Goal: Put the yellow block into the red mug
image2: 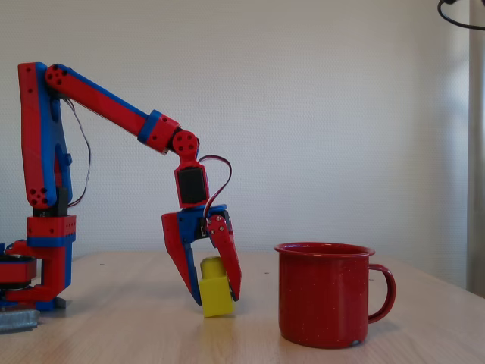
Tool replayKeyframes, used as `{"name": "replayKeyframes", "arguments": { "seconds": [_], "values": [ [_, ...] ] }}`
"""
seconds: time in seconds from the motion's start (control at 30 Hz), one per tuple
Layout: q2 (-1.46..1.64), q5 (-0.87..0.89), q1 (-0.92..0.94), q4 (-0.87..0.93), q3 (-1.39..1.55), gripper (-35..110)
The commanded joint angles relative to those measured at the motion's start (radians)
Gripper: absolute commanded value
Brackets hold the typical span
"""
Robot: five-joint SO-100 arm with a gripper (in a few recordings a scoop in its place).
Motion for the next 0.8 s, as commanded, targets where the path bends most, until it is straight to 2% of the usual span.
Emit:
{"name": "replayKeyframes", "arguments": {
  "seconds": [0.0, 0.43, 0.77],
  "values": [
    [0.094, -0.012, -0.011, 0.038, -0.009, 0],
    [0.296, -0.021, 0.012, 0.229, -0.04, 0],
    [0.275, 0.021, 0.0, 0.454, -0.362, 0]
  ]
}}
